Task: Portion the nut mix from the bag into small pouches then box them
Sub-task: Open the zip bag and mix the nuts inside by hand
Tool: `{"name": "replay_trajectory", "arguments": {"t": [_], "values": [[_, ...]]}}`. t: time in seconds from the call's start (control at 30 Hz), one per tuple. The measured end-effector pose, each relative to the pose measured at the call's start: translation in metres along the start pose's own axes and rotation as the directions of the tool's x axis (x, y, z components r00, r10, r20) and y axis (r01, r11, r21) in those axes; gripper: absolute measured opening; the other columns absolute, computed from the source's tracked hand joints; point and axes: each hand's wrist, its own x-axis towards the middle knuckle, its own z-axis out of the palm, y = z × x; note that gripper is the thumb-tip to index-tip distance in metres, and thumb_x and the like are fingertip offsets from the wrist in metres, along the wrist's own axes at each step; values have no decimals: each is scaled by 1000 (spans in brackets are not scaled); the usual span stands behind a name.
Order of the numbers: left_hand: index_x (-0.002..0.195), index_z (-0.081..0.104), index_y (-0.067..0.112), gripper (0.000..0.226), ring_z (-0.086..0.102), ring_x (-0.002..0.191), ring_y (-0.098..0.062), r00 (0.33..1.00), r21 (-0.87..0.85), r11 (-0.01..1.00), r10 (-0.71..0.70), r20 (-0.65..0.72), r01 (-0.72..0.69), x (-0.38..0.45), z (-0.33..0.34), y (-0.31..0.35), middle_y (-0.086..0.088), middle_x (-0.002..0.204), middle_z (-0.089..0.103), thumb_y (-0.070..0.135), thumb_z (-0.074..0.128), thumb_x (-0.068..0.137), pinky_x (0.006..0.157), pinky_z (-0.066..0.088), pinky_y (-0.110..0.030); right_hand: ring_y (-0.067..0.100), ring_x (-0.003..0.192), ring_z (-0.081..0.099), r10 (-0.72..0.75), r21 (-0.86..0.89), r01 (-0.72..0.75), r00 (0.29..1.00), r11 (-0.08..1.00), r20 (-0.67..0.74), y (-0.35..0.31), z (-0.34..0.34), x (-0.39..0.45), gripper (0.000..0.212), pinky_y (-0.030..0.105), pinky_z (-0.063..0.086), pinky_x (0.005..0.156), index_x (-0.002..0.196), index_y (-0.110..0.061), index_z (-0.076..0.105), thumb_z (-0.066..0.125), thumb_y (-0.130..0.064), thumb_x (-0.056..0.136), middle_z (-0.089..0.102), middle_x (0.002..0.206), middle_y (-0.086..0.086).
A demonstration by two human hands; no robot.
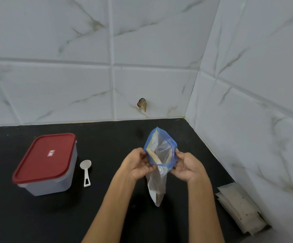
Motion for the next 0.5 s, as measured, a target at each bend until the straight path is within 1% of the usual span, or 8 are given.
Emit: {"name": "replay_trajectory", "arguments": {"t": [0.07,0.1,0.17,0.23,0.3,0.37,0.43,0.5], "values": [[109,50,1,43,54,99,-30,1000,-147,989,-10,9,11,2,-4,-3,-20,109,50,-4,35,69,73,57,-45,35,76,70,32,173,-43,997,984,67,6,-1,-1,28,46,58,61,106,1,61,38,-13,99,70,91,22],[109,50,-1,46,53,96,-31,1000,-203,979,-6,18,10,3,-5,-5,-21,108,49,-4,35,66,67,57,-50,36,69,71,42,225,-59,996,973,79,9,-1,0,28,47,57,57,102,2,61,37,-12,100,71,87,23],[101,51,-1,37,52,89,-30,1000,-262,965,12,25,-5,4,-6,-10,-21,102,48,-3,34,68,65,56,-51,36,65,71,40,271,-61,996,961,82,14,0,0,29,46,58,53,98,4,60,35,-10,100,71,82,24],[95,53,-2,25,54,91,-31,999,-222,974,33,-14,-36,3,-5,-15,-20,99,53,-3,32,82,75,55,-47,34,77,71,15,241,-29,998,970,58,18,1,-2,28,44,59,61,103,3,61,37,-11,99,70,91,23],[96,57,-4,25,58,91,-32,996,-104,992,66,-59,-72,1,-3,-20,-21,99,58,0,33,92,77,52,-45,30,97,66,-55,100,51,998,994,42,18,-1,-3,28,42,58,75,114,1,61,43,-14,98,67,107,19],[101,60,-2,24,61,89,-30,987,22,992,128,-96,-126,-7,1,-24,-19,100,62,4,38,95,75,53,-41,26,94,67,-205,-125,203,979,971,0,17,-2,-7,27,37,57,72,113,-1,63,47,-16,98,69,104,16],[89,61,5,23,59,69,-21,971,160,966,218,-96,-201,-15,3,-26,-10,80,61,15,43,99,63,51,-32,24,88,68,-359,-379,312,931,871,-60,17,-2,-18,23,35,56,72,103,-5,64,52,-24,96,70,97,13],[72,51,13,30,46,52,-13,959,295,920,281,-41,-257,-22,3,-28,-1,61,48,30,53,96,52,44,-26,20,78,64,-456,-598,320,886,735,-86,17,-3,-30,29,33,52,69,83,-7,60,59,-35,91,66,85,9]]}}
